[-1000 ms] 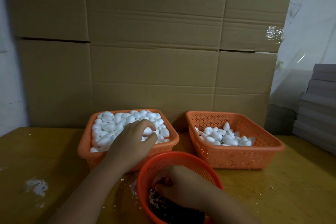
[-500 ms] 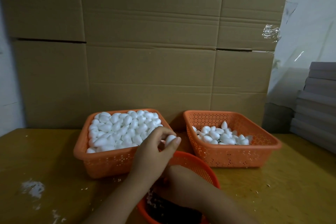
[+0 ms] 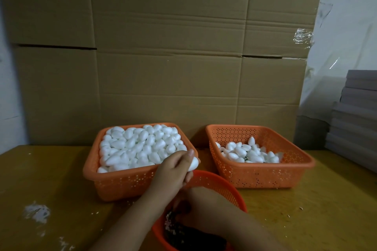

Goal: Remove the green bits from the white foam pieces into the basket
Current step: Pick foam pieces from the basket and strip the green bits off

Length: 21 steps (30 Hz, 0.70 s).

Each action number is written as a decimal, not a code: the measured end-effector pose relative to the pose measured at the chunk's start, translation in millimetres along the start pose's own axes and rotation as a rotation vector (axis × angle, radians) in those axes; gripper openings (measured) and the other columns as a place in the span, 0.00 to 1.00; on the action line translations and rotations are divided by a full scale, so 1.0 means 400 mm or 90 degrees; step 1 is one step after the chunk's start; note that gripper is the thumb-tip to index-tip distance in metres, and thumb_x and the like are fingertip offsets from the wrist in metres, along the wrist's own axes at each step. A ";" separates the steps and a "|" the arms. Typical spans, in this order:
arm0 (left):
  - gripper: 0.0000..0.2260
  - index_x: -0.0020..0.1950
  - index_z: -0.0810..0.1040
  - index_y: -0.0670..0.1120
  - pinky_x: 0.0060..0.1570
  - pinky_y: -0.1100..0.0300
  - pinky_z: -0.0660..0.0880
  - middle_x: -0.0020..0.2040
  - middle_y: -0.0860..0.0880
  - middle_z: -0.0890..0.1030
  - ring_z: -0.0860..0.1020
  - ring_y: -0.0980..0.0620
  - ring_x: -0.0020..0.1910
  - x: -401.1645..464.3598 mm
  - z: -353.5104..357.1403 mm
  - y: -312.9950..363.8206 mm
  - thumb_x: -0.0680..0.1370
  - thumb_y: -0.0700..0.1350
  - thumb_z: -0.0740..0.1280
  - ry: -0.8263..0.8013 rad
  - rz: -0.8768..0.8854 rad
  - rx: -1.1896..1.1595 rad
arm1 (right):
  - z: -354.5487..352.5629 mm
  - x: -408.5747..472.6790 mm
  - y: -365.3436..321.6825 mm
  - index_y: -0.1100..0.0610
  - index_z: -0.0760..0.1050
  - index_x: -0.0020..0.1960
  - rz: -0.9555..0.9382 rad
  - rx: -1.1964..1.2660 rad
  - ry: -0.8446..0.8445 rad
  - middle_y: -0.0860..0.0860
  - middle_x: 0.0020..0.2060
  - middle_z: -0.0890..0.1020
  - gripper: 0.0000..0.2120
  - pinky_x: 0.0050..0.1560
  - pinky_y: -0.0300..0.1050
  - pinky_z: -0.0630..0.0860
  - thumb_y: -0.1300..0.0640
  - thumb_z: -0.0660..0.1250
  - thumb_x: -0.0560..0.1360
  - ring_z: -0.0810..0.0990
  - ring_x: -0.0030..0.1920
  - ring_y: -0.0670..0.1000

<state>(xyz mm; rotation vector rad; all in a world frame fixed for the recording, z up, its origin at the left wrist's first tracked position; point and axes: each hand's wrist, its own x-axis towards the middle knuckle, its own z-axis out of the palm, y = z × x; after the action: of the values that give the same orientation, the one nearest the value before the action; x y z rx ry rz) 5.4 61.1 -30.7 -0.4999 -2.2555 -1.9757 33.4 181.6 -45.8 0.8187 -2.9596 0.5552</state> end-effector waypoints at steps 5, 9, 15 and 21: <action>0.05 0.52 0.77 0.50 0.29 0.67 0.70 0.33 0.50 0.81 0.74 0.58 0.27 0.000 -0.004 0.004 0.80 0.50 0.66 -0.021 0.022 -0.023 | -0.001 -0.002 0.001 0.53 0.80 0.58 0.005 0.012 -0.008 0.53 0.54 0.83 0.13 0.57 0.51 0.76 0.56 0.66 0.75 0.80 0.54 0.53; 0.08 0.57 0.73 0.50 0.33 0.65 0.73 0.45 0.52 0.86 0.82 0.53 0.35 -0.001 -0.002 0.005 0.79 0.43 0.67 -0.028 0.042 -0.043 | -0.001 -0.001 0.001 0.51 0.79 0.59 0.009 0.017 -0.011 0.51 0.54 0.82 0.13 0.57 0.51 0.76 0.55 0.66 0.75 0.80 0.54 0.51; 0.07 0.54 0.77 0.50 0.37 0.65 0.76 0.49 0.54 0.85 0.84 0.53 0.44 -0.006 -0.002 0.008 0.77 0.42 0.70 -0.012 0.061 -0.043 | -0.003 -0.002 0.000 0.53 0.79 0.59 0.003 0.016 -0.007 0.52 0.54 0.82 0.13 0.58 0.51 0.76 0.55 0.66 0.76 0.80 0.54 0.52; 0.06 0.51 0.82 0.54 0.46 0.60 0.77 0.45 0.51 0.83 0.81 0.53 0.45 -0.009 0.009 0.003 0.75 0.50 0.73 0.008 0.114 0.026 | -0.003 -0.001 -0.004 0.55 0.78 0.60 0.008 0.005 0.005 0.54 0.54 0.82 0.13 0.56 0.52 0.76 0.55 0.65 0.76 0.80 0.53 0.54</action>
<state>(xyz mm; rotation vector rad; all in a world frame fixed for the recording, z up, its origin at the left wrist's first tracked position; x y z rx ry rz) 9.5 63.9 -31.1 -0.6576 -2.1547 -1.8374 34.4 180.7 -44.2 0.7962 -2.9593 0.5690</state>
